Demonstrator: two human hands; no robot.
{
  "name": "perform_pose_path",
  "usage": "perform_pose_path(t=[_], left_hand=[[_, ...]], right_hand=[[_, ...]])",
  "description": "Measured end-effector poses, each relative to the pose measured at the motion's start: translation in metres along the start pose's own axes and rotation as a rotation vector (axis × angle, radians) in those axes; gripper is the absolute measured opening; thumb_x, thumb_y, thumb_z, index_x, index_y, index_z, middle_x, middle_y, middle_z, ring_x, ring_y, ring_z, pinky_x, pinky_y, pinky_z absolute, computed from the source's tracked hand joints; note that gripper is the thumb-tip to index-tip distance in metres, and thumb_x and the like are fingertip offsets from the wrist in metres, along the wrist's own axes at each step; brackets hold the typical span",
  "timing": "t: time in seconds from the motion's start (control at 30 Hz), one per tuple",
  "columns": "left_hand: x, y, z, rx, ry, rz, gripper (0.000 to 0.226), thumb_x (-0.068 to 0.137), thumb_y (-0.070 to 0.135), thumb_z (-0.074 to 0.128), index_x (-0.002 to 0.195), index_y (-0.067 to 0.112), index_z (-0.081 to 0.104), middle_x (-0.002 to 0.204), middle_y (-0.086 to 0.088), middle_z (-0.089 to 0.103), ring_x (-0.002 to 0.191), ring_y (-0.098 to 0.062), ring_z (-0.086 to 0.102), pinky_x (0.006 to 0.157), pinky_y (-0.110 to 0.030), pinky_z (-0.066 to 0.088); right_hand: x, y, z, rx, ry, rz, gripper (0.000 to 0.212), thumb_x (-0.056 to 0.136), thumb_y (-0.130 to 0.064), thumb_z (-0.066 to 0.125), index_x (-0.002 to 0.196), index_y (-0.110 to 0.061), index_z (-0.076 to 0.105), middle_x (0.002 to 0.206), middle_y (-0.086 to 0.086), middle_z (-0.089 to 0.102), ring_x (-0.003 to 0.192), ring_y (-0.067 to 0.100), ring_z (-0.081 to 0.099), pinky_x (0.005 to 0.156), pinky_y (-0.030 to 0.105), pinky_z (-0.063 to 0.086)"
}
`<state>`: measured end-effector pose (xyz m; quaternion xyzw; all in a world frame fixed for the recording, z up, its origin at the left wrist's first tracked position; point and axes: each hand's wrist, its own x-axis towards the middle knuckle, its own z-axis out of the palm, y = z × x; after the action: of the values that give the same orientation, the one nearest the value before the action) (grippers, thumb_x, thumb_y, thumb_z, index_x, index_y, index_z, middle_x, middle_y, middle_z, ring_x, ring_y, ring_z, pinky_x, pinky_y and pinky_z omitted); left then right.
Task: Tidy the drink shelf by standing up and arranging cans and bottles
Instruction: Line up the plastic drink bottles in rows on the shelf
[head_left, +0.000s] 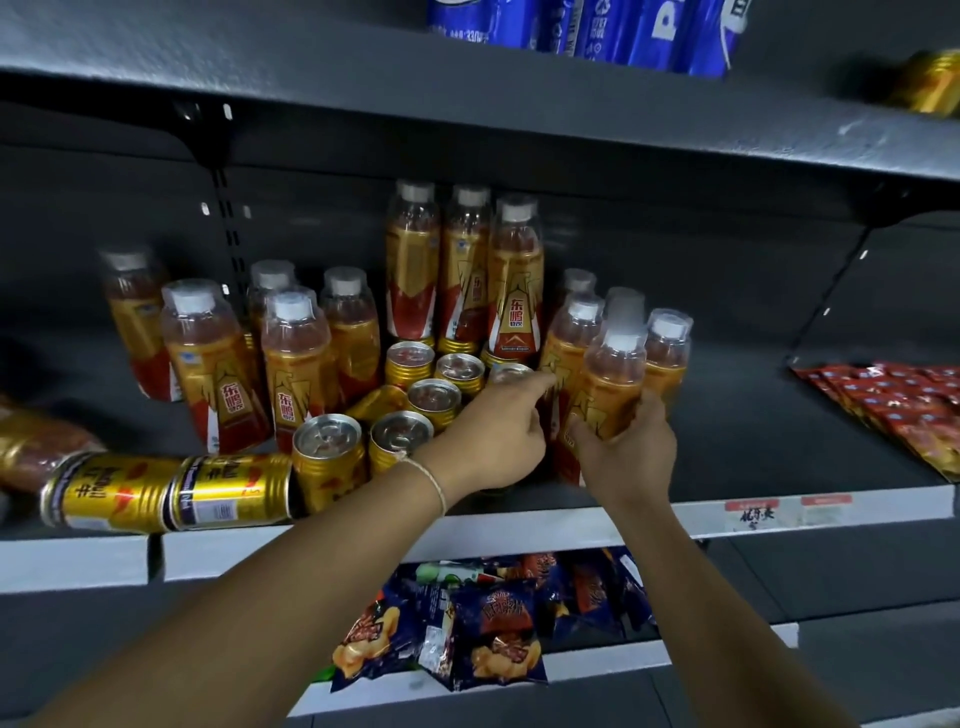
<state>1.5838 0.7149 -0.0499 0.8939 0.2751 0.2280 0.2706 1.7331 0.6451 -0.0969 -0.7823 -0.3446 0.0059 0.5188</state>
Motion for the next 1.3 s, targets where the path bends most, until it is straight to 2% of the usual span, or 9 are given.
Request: perform_pose_path(t=[0.17,0.33,0.53,0.6,0.73,0.87,0.97,1.17,1.3], left_hand=[[0.002,0.006,-0.010,-0.047,0.045,0.030,0.050,0.098,0.010,0.043,0.147,0.019,0.039,0.147,-0.004,0.048,0.136,-0.019,0.043,0.108,-0.025,0.034],[-0.005,0.007,-0.031,-0.161,0.113,0.033,0.042,0.102,0.016,0.042,0.144,0.019,0.044,0.145,-0.001,0.050,0.133,-0.016,0.045,0.104,-0.020,0.033],[-0.026,0.002,-0.077,-0.418,0.227,-0.044,0.026,0.102,0.037,0.044,0.113,0.025,0.064,0.106,0.012,0.065,0.097,0.000,0.058,0.078,-0.015,0.041],[-0.036,-0.004,-0.094,-0.544,0.275,-0.092,0.027,0.099,0.046,0.049,0.099,0.026,0.067,0.100,0.012,0.070,0.094,0.000,0.062,0.078,-0.018,0.045],[-0.065,-0.022,-0.130,-0.702,0.298,-0.191,0.034,0.092,0.050,0.059,0.105,0.021,0.069,0.100,0.004,0.074,0.096,-0.014,0.070,0.085,-0.031,0.054],[-0.103,-0.045,-0.169,-0.814,0.316,-0.250,0.036,0.087,0.045,0.068,0.106,0.015,0.069,0.094,0.000,0.076,0.087,-0.016,0.073,0.076,-0.030,0.057],[-0.137,-0.063,-0.198,-0.906,0.340,-0.309,0.036,0.083,0.042,0.073,0.104,0.013,0.069,0.087,-0.002,0.076,0.080,-0.018,0.074,0.071,-0.032,0.058],[-0.215,-0.102,-0.255,-0.895,0.409,-0.380,0.043,0.079,0.041,0.078,0.107,0.012,0.064,0.084,-0.003,0.076,0.073,-0.017,0.074,0.058,-0.027,0.057],[-0.273,-0.132,-0.288,-0.879,0.515,-0.395,0.045,0.075,0.041,0.081,0.105,0.013,0.063,0.093,-0.006,0.076,0.081,-0.021,0.074,0.070,-0.035,0.061]], right_hand=[[-0.005,-0.016,-0.009,0.014,-0.021,-0.084,0.045,0.080,-0.037,0.078,0.117,-0.018,0.059,0.108,0.001,0.068,0.110,0.028,0.061,0.101,0.053,0.048],[-0.011,-0.049,-0.021,0.197,-0.098,-0.076,0.059,0.072,-0.055,0.071,0.124,-0.028,0.061,0.119,0.004,0.066,0.114,0.029,0.062,0.098,0.052,0.053],[-0.034,-0.095,-0.015,0.452,-0.288,-0.051,0.023,0.081,-0.029,0.081,0.095,-0.042,0.069,0.086,-0.010,0.077,0.075,0.015,0.076,0.061,0.031,0.062],[-0.049,-0.113,-0.008,0.488,-0.357,-0.037,0.023,0.083,-0.027,0.082,0.094,-0.044,0.070,0.087,-0.011,0.078,0.076,0.014,0.077,0.062,0.032,0.062],[-0.079,-0.150,0.011,0.567,-0.446,-0.046,0.025,0.083,-0.027,0.082,0.101,-0.035,0.067,0.090,-0.008,0.078,0.080,0.017,0.077,0.068,0.035,0.062],[-0.117,-0.190,0.034,0.638,-0.529,-0.058,0.021,0.085,-0.021,0.080,0.098,-0.031,0.067,0.088,-0.003,0.079,0.078,0.019,0.077,0.059,0.027,0.060],[-0.150,-0.217,0.055,0.641,-0.609,-0.064,0.023,0.089,-0.022,0.077,0.110,-0.022,0.069,0.095,0.002,0.079,0.083,0.022,0.077,0.064,0.030,0.061],[-0.217,-0.269,0.103,0.625,-0.742,-0.102,0.016,0.091,-0.025,0.074,0.106,-0.025,0.068,0.092,-0.002,0.079,0.080,0.018,0.077,0.060,0.024,0.059],[-0.261,-0.303,0.137,0.644,-0.862,-0.129,0.015,0.093,-0.024,0.071,0.107,-0.021,0.069,0.093,0.002,0.079,0.082,0.021,0.077,0.062,0.025,0.059]])
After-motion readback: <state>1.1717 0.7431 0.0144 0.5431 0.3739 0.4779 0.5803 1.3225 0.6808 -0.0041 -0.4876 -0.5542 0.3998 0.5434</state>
